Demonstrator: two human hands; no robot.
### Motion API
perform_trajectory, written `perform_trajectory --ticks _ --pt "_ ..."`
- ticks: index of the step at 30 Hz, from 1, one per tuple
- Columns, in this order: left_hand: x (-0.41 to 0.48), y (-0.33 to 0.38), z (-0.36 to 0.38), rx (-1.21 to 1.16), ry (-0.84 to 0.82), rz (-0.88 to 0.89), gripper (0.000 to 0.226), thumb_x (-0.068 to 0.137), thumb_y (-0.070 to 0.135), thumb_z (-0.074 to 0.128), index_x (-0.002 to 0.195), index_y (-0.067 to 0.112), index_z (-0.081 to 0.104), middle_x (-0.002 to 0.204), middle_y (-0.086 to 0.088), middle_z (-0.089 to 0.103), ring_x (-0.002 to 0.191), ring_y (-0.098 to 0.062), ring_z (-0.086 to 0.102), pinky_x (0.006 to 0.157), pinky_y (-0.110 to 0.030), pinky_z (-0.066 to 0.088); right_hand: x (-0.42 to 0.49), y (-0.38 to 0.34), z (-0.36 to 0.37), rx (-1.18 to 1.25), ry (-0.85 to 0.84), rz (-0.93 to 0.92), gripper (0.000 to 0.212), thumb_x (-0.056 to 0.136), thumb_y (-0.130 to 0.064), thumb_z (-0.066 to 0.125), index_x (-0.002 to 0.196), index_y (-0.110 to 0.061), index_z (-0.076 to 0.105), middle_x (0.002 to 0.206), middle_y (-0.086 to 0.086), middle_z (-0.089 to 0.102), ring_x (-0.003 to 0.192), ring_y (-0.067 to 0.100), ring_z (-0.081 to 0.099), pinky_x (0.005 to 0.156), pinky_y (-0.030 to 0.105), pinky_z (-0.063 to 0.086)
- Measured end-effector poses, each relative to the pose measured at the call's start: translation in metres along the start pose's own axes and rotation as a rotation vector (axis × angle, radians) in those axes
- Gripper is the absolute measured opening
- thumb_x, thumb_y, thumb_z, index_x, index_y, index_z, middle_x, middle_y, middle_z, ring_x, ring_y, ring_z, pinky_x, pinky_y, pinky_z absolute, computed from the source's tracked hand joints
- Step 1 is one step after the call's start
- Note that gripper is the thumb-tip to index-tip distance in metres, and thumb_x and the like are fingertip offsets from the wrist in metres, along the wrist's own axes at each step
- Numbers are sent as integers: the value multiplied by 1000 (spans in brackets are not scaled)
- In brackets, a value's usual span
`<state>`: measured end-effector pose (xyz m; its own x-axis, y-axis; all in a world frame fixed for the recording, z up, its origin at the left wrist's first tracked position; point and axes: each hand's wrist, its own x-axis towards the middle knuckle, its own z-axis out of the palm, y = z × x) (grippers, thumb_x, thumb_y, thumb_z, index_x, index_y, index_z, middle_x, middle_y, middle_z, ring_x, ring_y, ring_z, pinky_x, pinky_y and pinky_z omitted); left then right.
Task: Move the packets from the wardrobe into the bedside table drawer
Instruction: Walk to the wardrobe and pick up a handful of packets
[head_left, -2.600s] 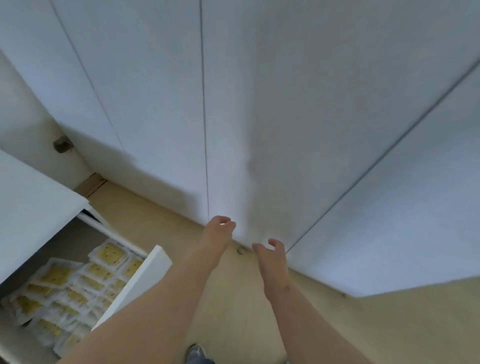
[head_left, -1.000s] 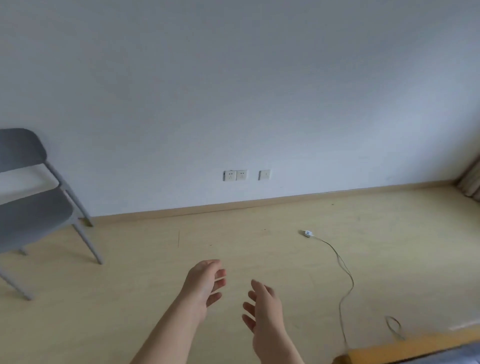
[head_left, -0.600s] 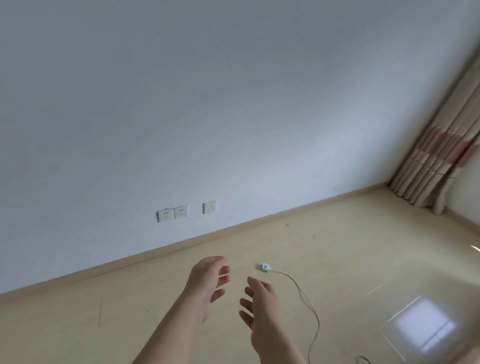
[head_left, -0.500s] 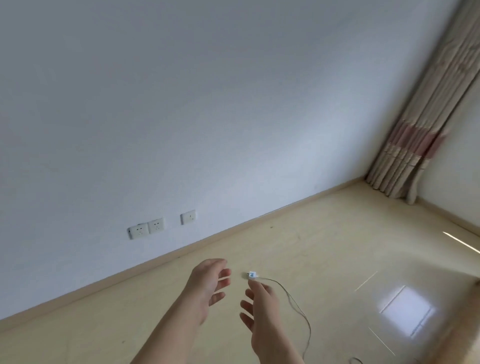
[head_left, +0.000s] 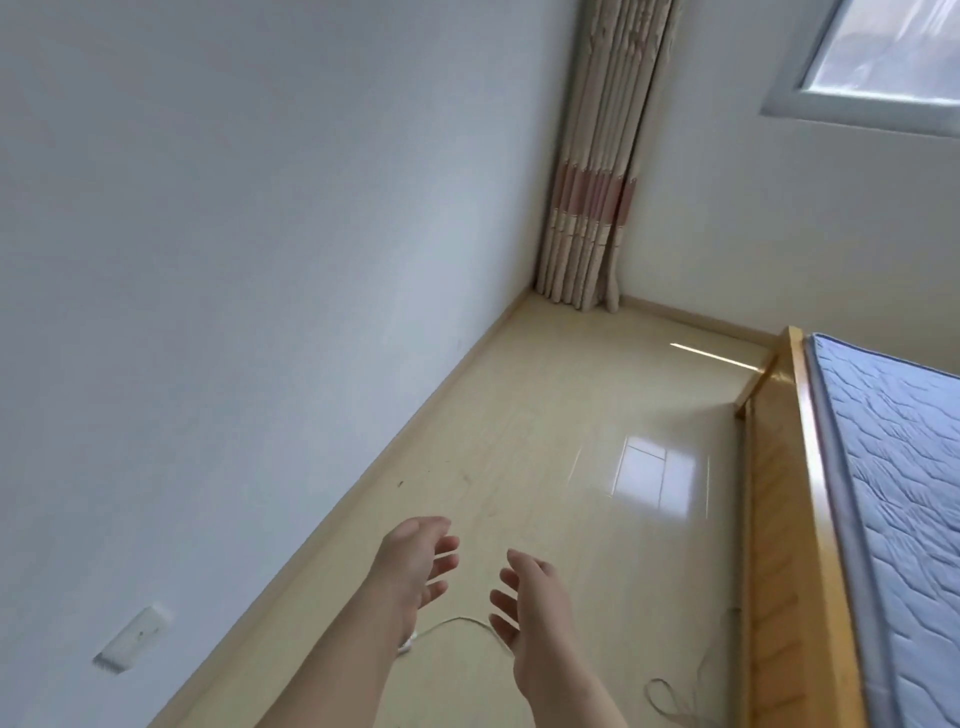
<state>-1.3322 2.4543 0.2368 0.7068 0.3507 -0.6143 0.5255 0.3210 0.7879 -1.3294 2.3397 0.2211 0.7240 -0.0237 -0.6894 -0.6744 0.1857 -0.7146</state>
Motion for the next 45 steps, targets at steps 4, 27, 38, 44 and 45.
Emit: perform_trajectory --ticks 4,27,38,44,45 --pt "78 43 50 58 -83 -24 14 96 21 50 104 14 59 96 -6 63 86 -20 61 76 -33 46 80 -51 11 63 53 18 5 94 -23 52 93 -18 54 102 5 56 88 21 56 76 33 44" --pt "490 410 363 64 -297 129 12 96 19 49 100 13 58 91 -6 61 84 -19 59 73 -32 46 488 -502 83 219 197 -195 6 94 -21 52 94 -16 55 100 4 58 85 20 57 75 32 45" --pt "627 541 531 253 -512 183 14 98 18 45 95 16 59 91 -3 63 84 -17 59 70 -30 44 618 -675 80 431 295 -298 12 95 -20 51 103 -13 57 99 5 61 85 21 58 72 30 46" --pt "691 567 647 269 -551 150 13 98 19 46 95 17 58 89 -3 63 82 -17 60 71 -31 44 708 -755 33 490 335 -307 8 95 -20 51 96 -16 57 96 5 60 80 20 57 70 31 44" --pt "700 575 671 271 -558 159 13 98 19 46 94 17 58 89 -3 63 81 -17 59 70 -30 44 723 -774 22 500 339 -320 7 95 -20 51 96 -16 57 95 4 60 79 20 57 69 31 44"
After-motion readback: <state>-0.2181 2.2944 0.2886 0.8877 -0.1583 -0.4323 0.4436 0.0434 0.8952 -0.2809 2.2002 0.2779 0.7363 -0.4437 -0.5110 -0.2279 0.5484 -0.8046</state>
